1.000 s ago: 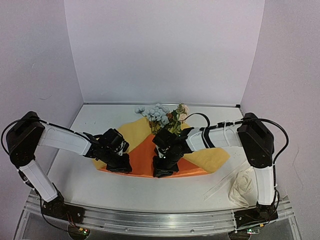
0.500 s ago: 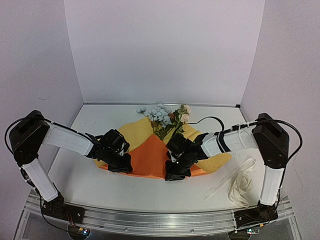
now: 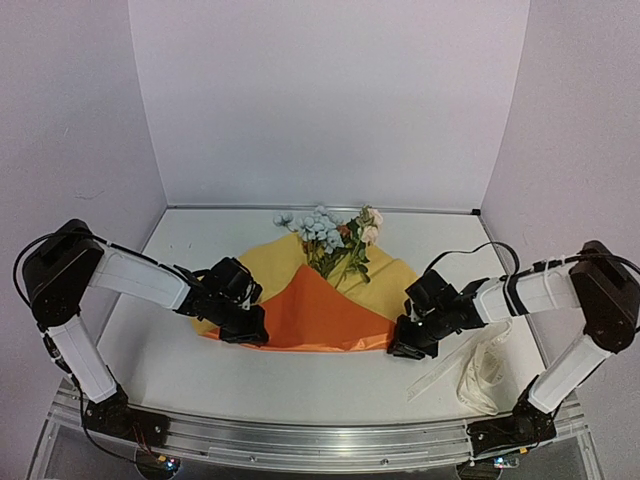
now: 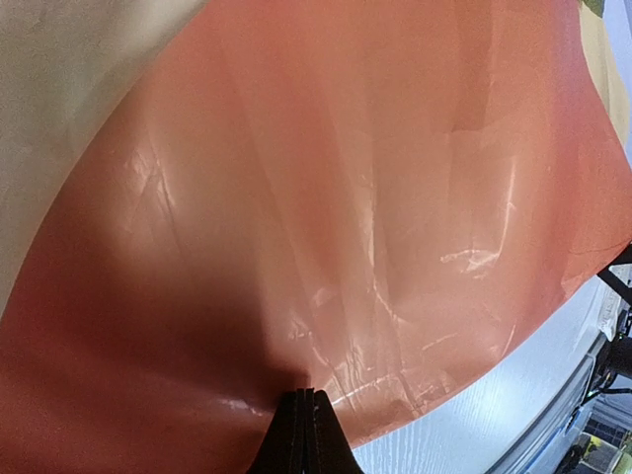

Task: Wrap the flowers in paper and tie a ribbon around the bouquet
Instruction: Press the fold line of the 1/4-folded wrapping paper.

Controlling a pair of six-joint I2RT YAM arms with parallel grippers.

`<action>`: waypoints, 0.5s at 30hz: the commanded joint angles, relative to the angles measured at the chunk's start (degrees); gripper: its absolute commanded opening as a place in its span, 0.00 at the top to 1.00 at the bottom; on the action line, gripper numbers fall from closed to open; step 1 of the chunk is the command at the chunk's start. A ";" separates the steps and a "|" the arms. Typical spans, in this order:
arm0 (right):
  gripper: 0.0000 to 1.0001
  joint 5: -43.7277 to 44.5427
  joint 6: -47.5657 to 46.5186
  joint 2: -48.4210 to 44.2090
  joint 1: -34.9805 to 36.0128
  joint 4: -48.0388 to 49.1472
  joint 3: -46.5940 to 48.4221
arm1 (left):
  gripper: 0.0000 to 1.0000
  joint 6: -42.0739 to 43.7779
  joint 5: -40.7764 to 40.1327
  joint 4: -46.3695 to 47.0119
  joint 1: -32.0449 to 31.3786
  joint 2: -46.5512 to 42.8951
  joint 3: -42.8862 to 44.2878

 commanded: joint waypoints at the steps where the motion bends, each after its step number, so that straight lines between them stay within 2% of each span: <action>1: 0.83 3.05 3.68 -2.52 -2.35 -5.41 -5.97 | 0.99 0.26 -2.12 -5.98 0.00 3.48 -0.60; 4: 0.82 2.61 0.89 -6.85 0.23 -10.88 -2.81 | 0.99 0.59 -2.23 -6.51 0.00 3.24 -0.12; 7: 0.80 6.36 -6.15 -9.26 6.51 -19.76 4.34 | 0.99 0.80 -2.40 -6.84 0.00 3.30 0.28; 11: 0.79 5.38 -7.32 -3.76 9.43 -19.06 13.25 | 0.99 0.88 -2.34 -6.51 0.00 3.79 0.57; 15: 0.79 3.59 -7.02 5.75 9.62 -16.04 21.12 | 0.99 1.05 -2.22 -6.44 0.00 3.84 0.83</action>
